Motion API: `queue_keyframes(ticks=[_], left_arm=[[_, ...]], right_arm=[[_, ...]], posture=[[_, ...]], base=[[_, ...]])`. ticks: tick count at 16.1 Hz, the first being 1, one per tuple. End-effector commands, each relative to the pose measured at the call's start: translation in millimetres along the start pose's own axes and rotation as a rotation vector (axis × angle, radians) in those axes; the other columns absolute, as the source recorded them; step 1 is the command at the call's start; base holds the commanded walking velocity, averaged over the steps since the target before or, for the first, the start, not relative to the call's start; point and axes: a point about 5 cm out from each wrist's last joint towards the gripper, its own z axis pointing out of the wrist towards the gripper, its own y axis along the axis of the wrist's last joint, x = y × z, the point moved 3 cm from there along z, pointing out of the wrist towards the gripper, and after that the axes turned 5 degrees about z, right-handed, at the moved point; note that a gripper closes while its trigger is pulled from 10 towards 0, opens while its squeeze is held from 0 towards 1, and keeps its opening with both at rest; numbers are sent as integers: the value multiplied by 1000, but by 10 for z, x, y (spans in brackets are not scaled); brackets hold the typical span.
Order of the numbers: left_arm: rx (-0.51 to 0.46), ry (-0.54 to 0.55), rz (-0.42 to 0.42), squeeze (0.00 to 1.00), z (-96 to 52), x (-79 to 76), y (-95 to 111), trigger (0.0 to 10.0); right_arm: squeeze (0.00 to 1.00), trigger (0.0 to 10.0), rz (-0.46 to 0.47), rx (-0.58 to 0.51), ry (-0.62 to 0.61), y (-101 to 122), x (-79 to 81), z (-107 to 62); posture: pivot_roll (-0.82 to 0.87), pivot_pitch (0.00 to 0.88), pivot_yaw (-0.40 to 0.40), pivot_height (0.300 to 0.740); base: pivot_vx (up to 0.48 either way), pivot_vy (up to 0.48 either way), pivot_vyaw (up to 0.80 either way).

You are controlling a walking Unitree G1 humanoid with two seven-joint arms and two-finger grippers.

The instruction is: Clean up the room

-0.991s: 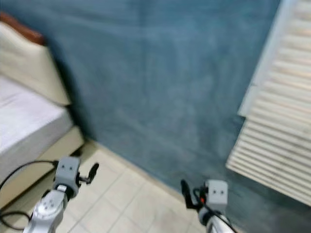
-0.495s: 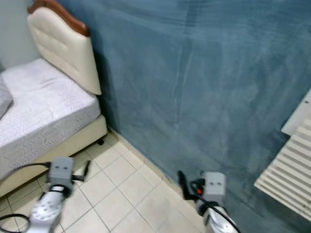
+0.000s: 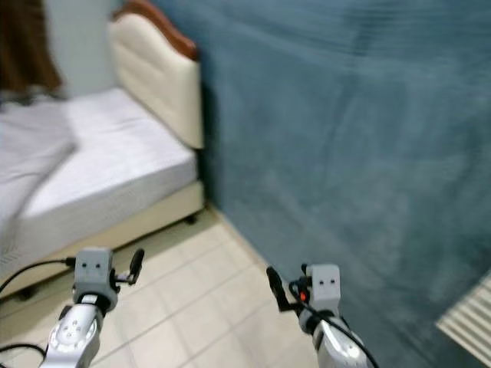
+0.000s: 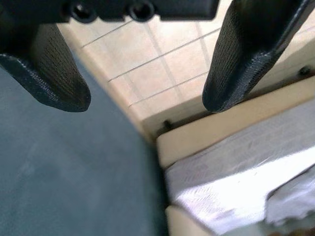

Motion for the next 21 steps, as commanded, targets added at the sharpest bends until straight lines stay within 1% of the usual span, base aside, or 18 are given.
queue_keyframes(ticks=[1,4,5,6,8,10,14,15,16,17,18,19,20,21], left_arm=[[-8,4,6,0,-28,13,10,10000],[2,41,16,0,-40,88,-12,10000],[24,58,45,0,-34,106,-35,10000],[39,71,37,0,-35,120,-61,10000],[31,64,8,0,-51,130,-50,10000],[36,66,24,0,-64,142,-57,10000],[47,65,15,0,-84,147,-73,10000],[49,62,14,0,-91,149,-79,10000],[54,60,14,0,-100,154,-94,10000],[59,55,20,0,-119,170,-109,10000],[64,8,27,0,-190,195,-139,10000],[71,-22,36,0,-221,184,-162,10000],[85,-84,80,0,-262,140,-207,10000],[84,-110,130,0,-242,109,-220,10000]], right_arm=[[1000,10000,13,15,-10,-36,-68,-25],[1000,10000,20,13,29,-19,-1,10],[1000,10000,22,12,47,-5,44,35],[1000,10000,23,12,53,2,57,50],[1000,10000,26,9,70,16,72,72],[1000,10000,26,12,75,13,76,77],[1000,10000,23,21,80,-14,75,52],[1000,10000,22,19,66,-19,45,46],[1000,10000,17,2,0,-7,-51,31],[1000,10000,-14,-6,-77,-7,-154,-21],[1000,10000,-141,22,-180,-49,-293,-191],[1000,10000,-212,51,-205,-75,-330,-249],[1000,10000,-295,98,-289,-121,-449,-345],[0,10000,-301,115,-372,-172,-550,-358]], posture=[[39,0,-65,740],[55,0,-73,740],[60,0,-74,740],[63,0,-74,740],[69,0,-76,740],[74,0,-79,740],[78,0,-81,740],[78,0,-82,740],[81,0,-82,740],[86,0,-88,740],[82,0,-86,740],[80,0,-84,740],[73,0,-81,740],[67,0,-72,740]], base=[[0,450,544],[0,456,544],[0,458,531],[0,458,519],[0,452,522],[0,442,503],[0,445,508],[0,442,494],[0,446,494],[0,442,488],[0,442,450],[0,442,406],[0,337,613],[0,0,0]])
